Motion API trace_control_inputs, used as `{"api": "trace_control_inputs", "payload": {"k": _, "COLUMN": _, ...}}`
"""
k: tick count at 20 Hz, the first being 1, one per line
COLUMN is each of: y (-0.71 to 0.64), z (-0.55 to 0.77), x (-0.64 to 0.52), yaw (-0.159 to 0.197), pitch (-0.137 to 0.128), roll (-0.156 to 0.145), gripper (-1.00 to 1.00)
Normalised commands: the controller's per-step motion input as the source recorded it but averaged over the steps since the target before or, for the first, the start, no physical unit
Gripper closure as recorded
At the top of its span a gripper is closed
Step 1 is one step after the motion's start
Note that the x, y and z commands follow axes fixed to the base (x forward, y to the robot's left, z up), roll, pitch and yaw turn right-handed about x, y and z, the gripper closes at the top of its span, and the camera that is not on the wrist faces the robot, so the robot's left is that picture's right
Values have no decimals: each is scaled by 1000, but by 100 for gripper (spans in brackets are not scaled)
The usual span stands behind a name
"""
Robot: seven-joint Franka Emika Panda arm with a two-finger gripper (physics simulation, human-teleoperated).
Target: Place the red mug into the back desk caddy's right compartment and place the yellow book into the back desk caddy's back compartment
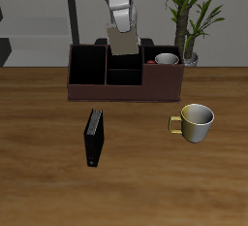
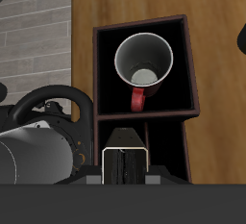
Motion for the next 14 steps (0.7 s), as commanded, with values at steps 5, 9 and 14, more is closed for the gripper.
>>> {"api": "trace_control_inputs", "payload": {"k": 5, "y": 46, "z": -32, "x": -12, "yaw": -5, "pitch": 9, "roll": 11, "gripper": 100}}
{"api": "trace_control_inputs", "payload": {"k": 9, "y": -31, "z": -39, "x": -36, "yaw": -9, "pitch": 12, "roll": 2, "gripper": 100}}
{"api": "trace_control_inputs", "payload": {"k": 14, "y": -13, "z": -68, "x": 7, "yaw": -11, "pitch": 16, "roll": -5, "gripper": 100}}
